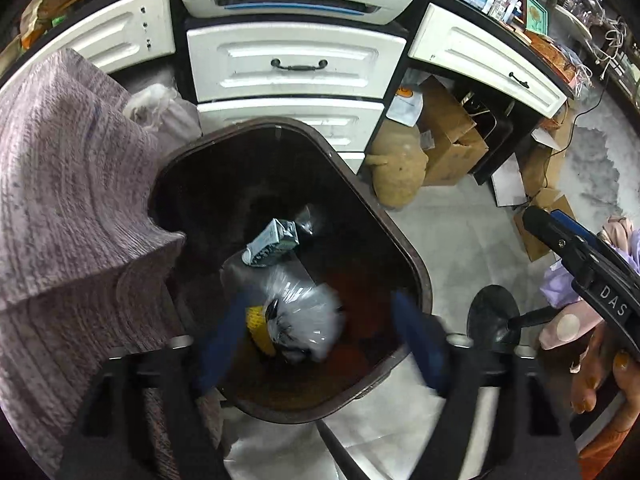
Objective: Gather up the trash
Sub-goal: 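Drop the carton into the bin with right tool while left tool drops the bag, then move both open tools back over the table toward the remaining trash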
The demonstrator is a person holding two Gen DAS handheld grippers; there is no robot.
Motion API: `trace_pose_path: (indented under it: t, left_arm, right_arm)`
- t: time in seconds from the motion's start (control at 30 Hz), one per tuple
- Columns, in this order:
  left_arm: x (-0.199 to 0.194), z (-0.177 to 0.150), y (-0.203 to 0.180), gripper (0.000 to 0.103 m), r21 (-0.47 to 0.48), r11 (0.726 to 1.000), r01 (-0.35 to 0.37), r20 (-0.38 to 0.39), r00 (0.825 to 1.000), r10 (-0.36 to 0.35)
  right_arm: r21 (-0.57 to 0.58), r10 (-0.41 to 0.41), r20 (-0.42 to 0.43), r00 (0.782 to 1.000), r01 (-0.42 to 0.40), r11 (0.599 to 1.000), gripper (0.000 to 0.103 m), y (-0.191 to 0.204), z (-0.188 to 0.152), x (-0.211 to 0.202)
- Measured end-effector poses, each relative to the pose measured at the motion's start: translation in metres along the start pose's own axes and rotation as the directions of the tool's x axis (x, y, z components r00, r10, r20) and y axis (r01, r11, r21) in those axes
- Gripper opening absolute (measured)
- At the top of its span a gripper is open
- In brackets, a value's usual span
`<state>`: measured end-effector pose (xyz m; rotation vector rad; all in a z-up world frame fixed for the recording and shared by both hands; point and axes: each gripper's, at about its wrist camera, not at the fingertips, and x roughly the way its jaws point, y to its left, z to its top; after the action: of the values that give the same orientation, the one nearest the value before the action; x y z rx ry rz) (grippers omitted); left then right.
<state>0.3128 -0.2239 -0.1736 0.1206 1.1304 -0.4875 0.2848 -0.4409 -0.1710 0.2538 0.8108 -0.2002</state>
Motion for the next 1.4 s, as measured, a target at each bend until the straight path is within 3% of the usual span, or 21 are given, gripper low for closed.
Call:
trace_pose_path:
  t: [0.33,0.5,0.7,0.77,0.83,1.13,1.4]
  left_arm:
    - [-0.016,-0.001,-0.02,0.091,0.107,0.994,0.003,0.034,0.999,-0.007]
    - [-0.054,-0.003,-0.024,0.092,0.097,0.992,0.08,0.077,0.993,-0.088]
    - [-0.112,-0.016,-0.024,0.097,0.119,0.986,0.113,0.188,0.973,-0.134]
    - [-0.13,-0.022,-0.021,0.097,0.12,0.986,0.115,0.218,0.966,-0.139]
    - [-0.15,-0.029,-0.013,0.097,0.112,0.988,0.109,0.254,0.958,-0.135]
    - [-0.205,-0.058,0.042,0.097,0.002,1.0,0.0,0.383,0.924,0.0]
    - [-0.223,-0.097,0.103,0.097,-0.147,0.986,-0.083,0.38,0.916,0.133]
  right_arm:
    - [0.016,-0.008,0.029,1.0,0.007,1.0,0.066,-0.003,0.008,-0.008]
    - [0.024,-0.009,0.04,0.999,0.008,1.0,0.068,-0.007,0.014,-0.013]
    - [-0.023,0.07,0.04,0.997,-0.07,0.997,0.069,0.017,0.018,-0.02]
    - [-0.043,0.108,0.044,0.993,-0.106,0.993,0.077,0.031,0.019,-0.024]
    - [-0.07,0.153,0.05,0.987,-0.149,0.986,0.077,0.049,0.019,-0.029]
    - [-0.241,0.331,0.035,0.943,-0.314,0.919,0.077,0.139,0.022,-0.059]
    - [-0.383,0.455,-0.024,0.89,-0.429,0.818,0.078,0.213,0.012,-0.082]
